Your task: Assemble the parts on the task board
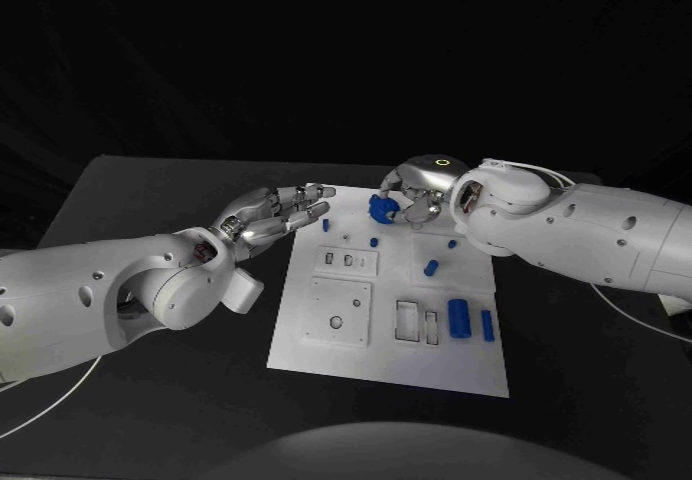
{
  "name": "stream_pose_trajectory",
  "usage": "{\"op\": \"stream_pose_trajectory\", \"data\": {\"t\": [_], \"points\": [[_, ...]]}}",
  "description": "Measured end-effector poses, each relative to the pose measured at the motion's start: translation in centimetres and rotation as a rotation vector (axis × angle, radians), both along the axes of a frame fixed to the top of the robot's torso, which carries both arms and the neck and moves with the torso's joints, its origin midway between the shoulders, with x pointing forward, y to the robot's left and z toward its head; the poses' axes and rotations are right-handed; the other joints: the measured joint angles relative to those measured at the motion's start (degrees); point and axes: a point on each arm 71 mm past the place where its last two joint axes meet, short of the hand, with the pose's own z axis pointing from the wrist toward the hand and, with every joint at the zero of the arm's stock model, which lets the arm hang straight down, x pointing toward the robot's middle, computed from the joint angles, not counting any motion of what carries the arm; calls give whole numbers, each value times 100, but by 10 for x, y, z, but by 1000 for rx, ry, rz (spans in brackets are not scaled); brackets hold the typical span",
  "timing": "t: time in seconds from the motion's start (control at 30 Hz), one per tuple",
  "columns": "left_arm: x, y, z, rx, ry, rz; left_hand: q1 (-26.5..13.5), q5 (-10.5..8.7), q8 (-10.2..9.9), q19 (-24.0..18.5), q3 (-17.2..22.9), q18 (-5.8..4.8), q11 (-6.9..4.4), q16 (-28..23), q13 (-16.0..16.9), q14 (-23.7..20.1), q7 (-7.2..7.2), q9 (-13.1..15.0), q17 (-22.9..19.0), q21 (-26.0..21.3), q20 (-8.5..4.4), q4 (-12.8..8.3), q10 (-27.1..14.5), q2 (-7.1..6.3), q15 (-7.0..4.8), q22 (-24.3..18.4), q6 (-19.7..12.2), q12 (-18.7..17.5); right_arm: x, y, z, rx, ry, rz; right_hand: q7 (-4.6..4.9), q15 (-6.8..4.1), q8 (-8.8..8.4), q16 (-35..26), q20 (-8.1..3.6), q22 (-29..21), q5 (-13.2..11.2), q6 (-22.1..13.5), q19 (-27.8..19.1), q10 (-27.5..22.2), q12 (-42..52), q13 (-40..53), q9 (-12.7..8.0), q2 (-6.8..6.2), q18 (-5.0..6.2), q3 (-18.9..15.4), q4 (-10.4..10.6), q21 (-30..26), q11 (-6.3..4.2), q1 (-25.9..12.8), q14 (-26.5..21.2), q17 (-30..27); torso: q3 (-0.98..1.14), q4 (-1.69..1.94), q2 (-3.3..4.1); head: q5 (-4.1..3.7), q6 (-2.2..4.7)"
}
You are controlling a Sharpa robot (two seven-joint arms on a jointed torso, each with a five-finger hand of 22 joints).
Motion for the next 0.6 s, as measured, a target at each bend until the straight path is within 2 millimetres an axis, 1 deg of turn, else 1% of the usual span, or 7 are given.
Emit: {"op": "stream_pose_trajectory", "data": {"t": [0.27, 0.43, 0.5, 0.57, 0.6], "points": [[0, -1, 0, -1, 1, -2, 16, 0, 22, 0, 0, 0, 0, 0, 0, 0, 0, -1, 2, 0, 0, 0, 0, -16, 0, 2, 0, 0, 5, 24, -4, -6, 19, 24, 0, 0, 0, 0, 0, -1, -12, 0, 0, 0, 0, 0, 0, 6, -1, 15, -15, 0, 0, -7, 0, -1, 3, 12, 10, 4, 7], [0, -1, 0, -1, 1, -3, 23, 0, 22, 0, 0, 0, 0, 0, -1, 0, 0, -1, 4, 0, 0, 0, 0, -23, 0, 6, 0, 0, 8, 31, -6, -13, 30, 28, 0, 0, 0, 0, 0, -1, -44, 0, 0, 3, 0, 0, 0, -10, -1, 60, -34, -5, 3, -23, 0, -1, 4, 19, 14, 5, 9], [0, -2, 0, -1, 1, -4, 23, 0, 22, 0, 0, 0, 0, 0, -1, 13, 0, -1, 4, 0, 0, 0, 0, -23, 13, 6, 0, 0, 9, 33, -6, -15, 33, 29, 0, 0, 0, 0, 0, -1, -65, 0, 0, 19, 0, 0, 0, -10, 0, 71, -26, -27, 23, -23, 0, -1, 3, 19, 15, 1, 9], [0, -3, 0, -1, 1, -5, 23, 0, 22, 0, 0, 0, 0, 0, -1, 20, 0, -1, 4, 0, 0, 0, 0, -23, 20, 5, 0, 0, 10, 34, -6, -17, 36, 28, 6, 16, 0, 0, 0, -1, -86, -8, 0, -1, 0, 0, 0, -10, -1, 121, -36, -54, 42, -23, 15, -1, 0, 16, 17, -6, 5], [0, -3, 0, -1, 1, -6, 23, 0, 22, 0, 0, 0, 0, 0, -1, 20, 0, -1, 4, 0, 0, 0, 0, -23, 20, 5, 0, 0, 10, 34, -6, -18, 37, 27, 27, 23, 0, 0, 1, -1, -113, -28, 0, 10, 0, 0, 0, -10, 0, 136, -38, -80, 54, -23, 22, -1, -4, 16, 18, -11, 1]]}}
